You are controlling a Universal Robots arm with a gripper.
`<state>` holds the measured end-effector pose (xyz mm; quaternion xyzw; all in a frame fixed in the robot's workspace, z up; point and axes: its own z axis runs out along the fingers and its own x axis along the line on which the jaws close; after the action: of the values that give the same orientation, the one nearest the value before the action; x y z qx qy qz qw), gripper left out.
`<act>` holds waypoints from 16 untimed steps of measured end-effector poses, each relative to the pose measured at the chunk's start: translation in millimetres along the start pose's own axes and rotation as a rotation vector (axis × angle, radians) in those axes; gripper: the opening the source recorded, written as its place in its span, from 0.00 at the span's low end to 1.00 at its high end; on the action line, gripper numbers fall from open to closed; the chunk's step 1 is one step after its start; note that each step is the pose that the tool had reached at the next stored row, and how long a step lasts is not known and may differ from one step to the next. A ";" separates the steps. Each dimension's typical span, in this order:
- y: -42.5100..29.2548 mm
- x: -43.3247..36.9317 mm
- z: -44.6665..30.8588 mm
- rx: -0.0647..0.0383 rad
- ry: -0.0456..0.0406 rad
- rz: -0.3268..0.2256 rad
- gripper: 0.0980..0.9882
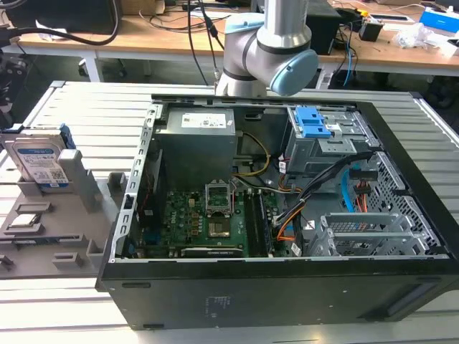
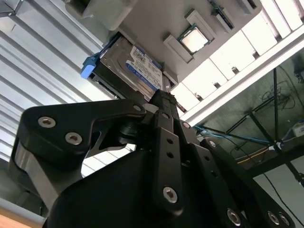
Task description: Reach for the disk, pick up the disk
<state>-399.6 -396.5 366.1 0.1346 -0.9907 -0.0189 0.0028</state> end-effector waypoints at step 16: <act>0.0 0.0 0.0 0.000 0.0063 -0.164 0.01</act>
<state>-399.6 -396.5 366.2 0.2153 -0.9764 -0.0186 0.0043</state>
